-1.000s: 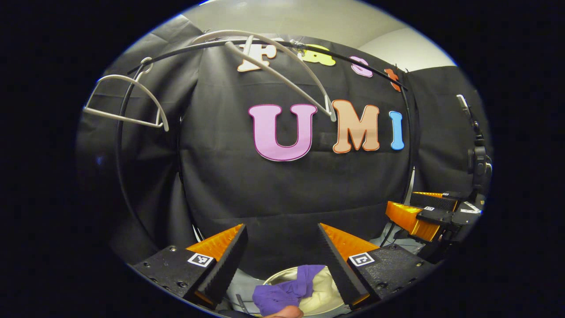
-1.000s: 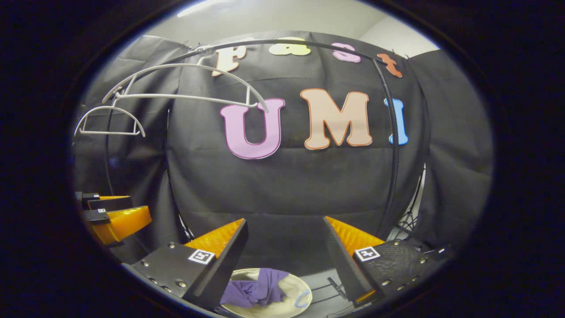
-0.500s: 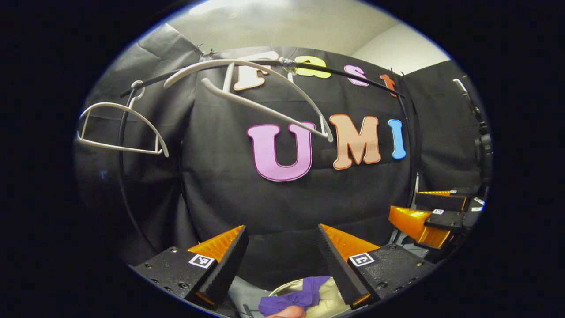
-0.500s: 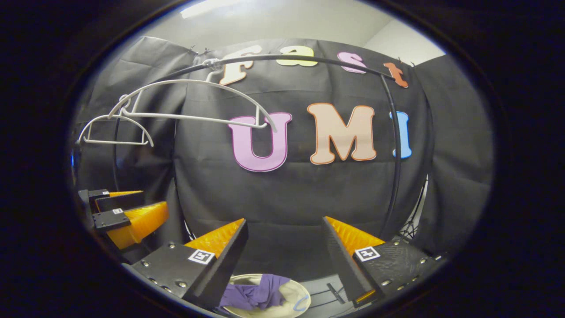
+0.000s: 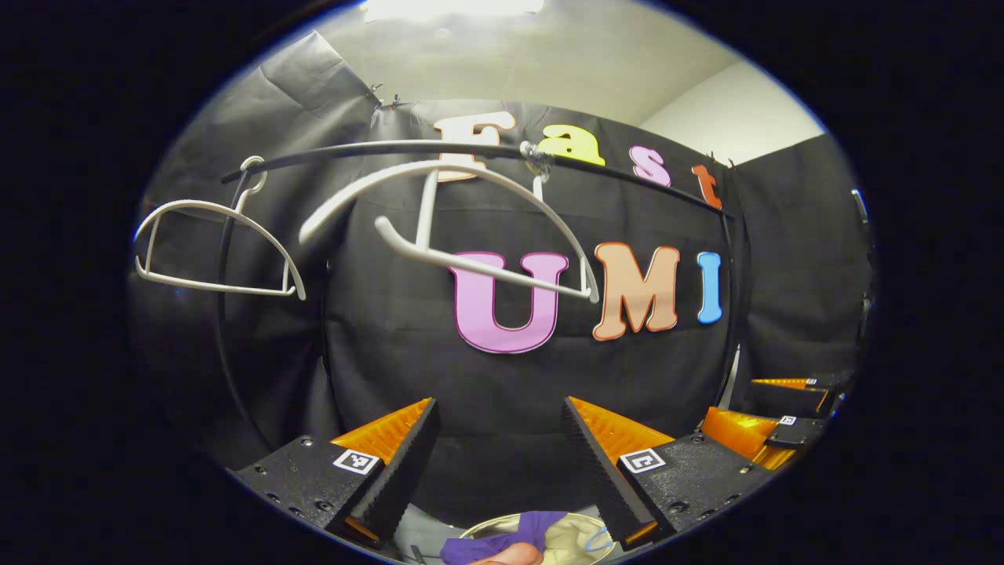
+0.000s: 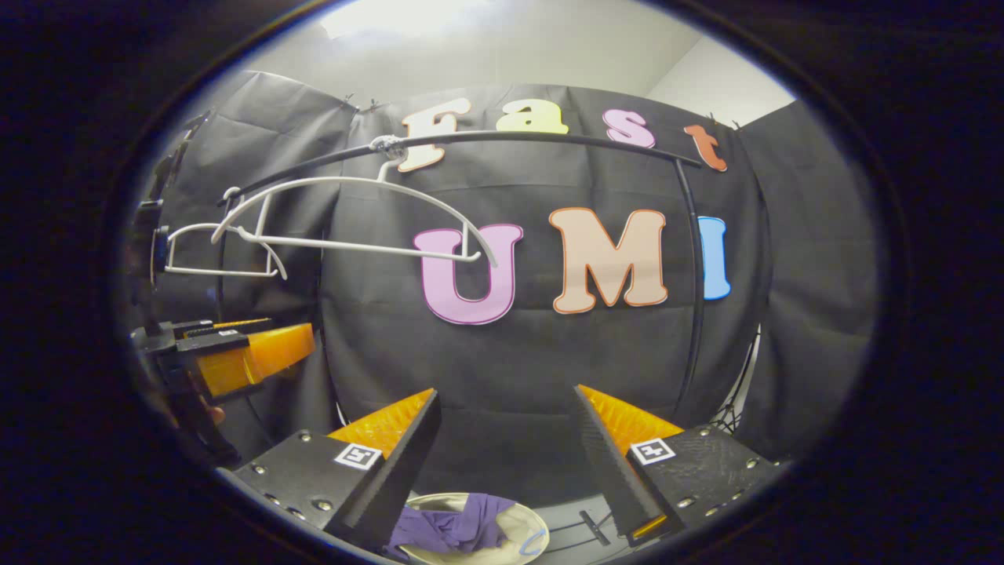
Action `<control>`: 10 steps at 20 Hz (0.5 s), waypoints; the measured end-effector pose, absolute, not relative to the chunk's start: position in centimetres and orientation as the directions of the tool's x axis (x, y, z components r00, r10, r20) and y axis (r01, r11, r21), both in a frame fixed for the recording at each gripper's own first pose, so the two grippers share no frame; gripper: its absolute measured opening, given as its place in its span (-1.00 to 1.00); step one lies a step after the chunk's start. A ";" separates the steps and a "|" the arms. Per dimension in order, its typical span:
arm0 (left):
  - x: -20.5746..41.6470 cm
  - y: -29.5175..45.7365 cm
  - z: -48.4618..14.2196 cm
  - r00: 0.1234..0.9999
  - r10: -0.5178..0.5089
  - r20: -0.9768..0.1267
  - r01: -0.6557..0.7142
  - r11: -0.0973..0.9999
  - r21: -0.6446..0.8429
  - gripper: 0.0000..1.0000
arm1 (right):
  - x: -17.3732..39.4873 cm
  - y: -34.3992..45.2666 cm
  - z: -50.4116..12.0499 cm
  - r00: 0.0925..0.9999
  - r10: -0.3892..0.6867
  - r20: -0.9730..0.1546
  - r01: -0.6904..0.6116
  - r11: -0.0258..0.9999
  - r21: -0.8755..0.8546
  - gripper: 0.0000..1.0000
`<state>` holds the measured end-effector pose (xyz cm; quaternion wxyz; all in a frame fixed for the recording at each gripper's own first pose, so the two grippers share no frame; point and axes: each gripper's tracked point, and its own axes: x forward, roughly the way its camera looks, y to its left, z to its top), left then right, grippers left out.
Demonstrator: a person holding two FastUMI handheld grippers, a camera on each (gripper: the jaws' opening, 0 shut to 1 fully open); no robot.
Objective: Grasp the clothes on the hanger with both hands and then place them into the laundry hamper below.
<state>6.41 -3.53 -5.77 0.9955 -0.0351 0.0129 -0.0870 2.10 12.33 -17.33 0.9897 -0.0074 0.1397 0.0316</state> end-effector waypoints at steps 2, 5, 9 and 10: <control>5.9 -4.0 -4.8 0.983 -0.186 0.002 0.186 0.981 -0.060 0.85 | 1.7 13.1 -16.4 0.959 0.093 -0.269 -0.097 0.995 -0.002 0.99; 5.5 -4.4 -4.3 0.985 -0.173 0.007 0.173 0.985 -0.020 0.84 | 0.9 13.4 -15.3 0.960 0.126 -0.252 -0.127 0.992 0.009 0.99; 4.7 -6.9 -5.0 0.984 -0.177 -0.010 0.176 0.984 -0.038 0.85 | -0.8 13.5 -15.0 0.949 0.192 -0.251 -0.179 0.981 0.075 0.97; 4.6 -7.8 -5.4 0.983 -0.181 -0.016 0.180 0.983 -0.033 0.84 | -1.3 12.9 -15.0 0.950 0.189 -0.248 -0.178 0.982 0.065 1.00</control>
